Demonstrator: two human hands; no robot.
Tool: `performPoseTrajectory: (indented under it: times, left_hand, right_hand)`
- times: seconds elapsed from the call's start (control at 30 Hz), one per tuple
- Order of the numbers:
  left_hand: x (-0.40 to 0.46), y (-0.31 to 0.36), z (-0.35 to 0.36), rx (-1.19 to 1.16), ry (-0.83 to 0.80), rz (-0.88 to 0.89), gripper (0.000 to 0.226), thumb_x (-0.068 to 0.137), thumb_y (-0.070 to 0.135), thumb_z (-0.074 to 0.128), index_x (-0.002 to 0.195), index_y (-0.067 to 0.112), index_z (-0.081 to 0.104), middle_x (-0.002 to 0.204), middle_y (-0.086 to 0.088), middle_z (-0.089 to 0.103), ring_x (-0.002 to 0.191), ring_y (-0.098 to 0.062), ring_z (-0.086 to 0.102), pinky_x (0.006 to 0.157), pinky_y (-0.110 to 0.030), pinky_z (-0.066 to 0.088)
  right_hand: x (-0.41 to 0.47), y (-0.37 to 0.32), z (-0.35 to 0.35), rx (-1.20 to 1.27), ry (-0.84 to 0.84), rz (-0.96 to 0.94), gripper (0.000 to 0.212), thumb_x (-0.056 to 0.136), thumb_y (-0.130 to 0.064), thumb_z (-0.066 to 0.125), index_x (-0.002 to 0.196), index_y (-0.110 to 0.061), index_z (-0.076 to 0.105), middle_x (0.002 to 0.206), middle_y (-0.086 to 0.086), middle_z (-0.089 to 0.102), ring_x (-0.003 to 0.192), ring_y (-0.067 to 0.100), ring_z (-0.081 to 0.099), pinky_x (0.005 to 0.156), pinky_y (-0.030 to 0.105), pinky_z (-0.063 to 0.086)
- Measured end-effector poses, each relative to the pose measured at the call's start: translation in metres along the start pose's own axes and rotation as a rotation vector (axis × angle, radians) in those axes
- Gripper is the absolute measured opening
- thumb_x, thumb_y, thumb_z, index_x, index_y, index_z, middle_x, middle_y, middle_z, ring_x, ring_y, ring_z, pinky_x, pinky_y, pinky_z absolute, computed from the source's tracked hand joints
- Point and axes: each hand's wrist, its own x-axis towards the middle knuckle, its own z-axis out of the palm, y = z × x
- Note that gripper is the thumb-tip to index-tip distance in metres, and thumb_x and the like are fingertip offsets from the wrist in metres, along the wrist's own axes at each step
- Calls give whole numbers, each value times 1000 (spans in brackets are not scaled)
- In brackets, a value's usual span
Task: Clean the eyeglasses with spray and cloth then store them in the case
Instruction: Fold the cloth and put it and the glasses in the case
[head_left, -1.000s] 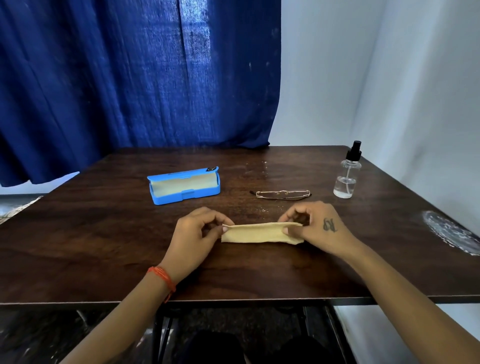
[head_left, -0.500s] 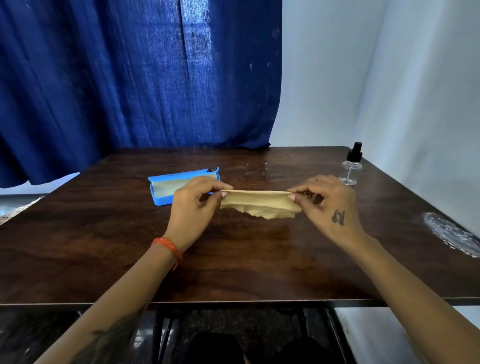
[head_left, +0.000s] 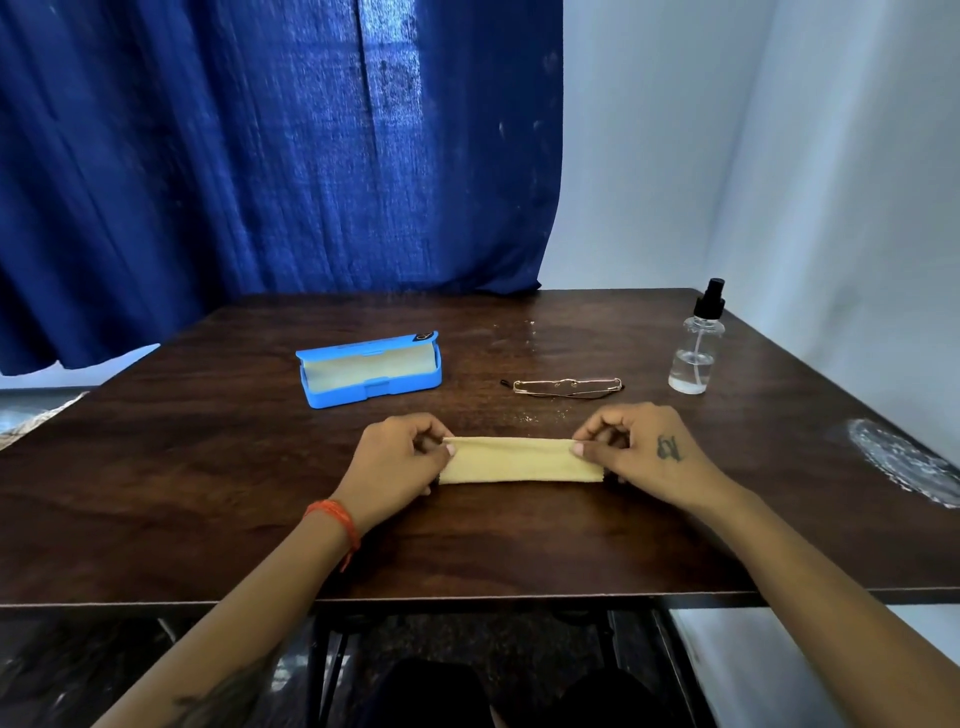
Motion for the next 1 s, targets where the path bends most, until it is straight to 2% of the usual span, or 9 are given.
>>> performPoseTrajectory:
  times: [0.07,0.13,0.27,0.43,0.57,0.7,0.77,0.9,1.0]
  left_hand:
    - [3,0,2,116,13,21,6,83,18,63,84,24,63,76,5,62,59,-5,56,64,-16,48]
    - [4,0,3,225,36,73,13,82,23,64,95,25,62,94,5,57,73,-6,51,80,-26,49]
    - [7,-2,4,367,-77,143,36,86,39,58,121,28,54,109,8,47,92,-10,49,87,-26,44]
    - [12,-2,0,370,-183,165,11,84,35,61,94,31,58,98,5,56,97,-13,49,84,-25,41]
    - [8,-2,-5,148,-168,125,4,85,27,62,85,25,59,96,6,59,90,-8,52,74,-18,39]
    - [2,-4,-16,-329,-62,-45,5,81,19,67,86,20,65,86,2,65,80,-9,58,69,-21,45]
    - [0,-7,-23,-512,7,-103,8,79,13,69,85,17,65,83,-1,65,77,-9,60,64,-20,49]
    - [5,-15,-41,-621,164,-136,14,77,0,68,89,7,63,70,-3,62,61,-3,62,52,-14,51]
    - [17,-29,-56,-530,289,-141,17,76,0,70,85,12,64,67,-5,63,64,-12,60,61,-22,55]
  right_hand:
    - [2,0,1,-76,-31,12,6,74,-28,75,79,-26,72,71,-9,68,62,0,59,64,15,42]
    - [4,-1,2,-114,-84,35,23,72,-34,76,91,-23,73,82,-8,68,72,2,59,70,19,44]
    - [9,-7,1,-121,-214,78,33,67,-34,80,96,-23,70,83,-9,63,72,3,57,67,18,41]
    - [14,-13,1,-69,-280,166,19,66,-27,82,77,-24,66,71,-9,59,70,8,54,63,22,39]
    - [10,-15,-1,91,-202,173,14,70,-24,79,72,-21,66,76,-6,62,71,7,55,63,22,40]
    - [12,-29,-3,651,-163,252,9,76,-3,71,83,-6,67,74,7,68,63,10,65,58,19,55]
    - [19,-37,1,784,-123,281,15,77,-1,68,92,-1,67,76,9,70,65,12,68,58,17,56]
    - [41,-56,18,790,-35,281,17,80,2,66,96,-1,68,83,13,70,64,11,68,58,15,55]
    - [66,-68,40,723,50,275,17,79,2,68,96,0,67,78,9,67,60,7,63,53,12,52]
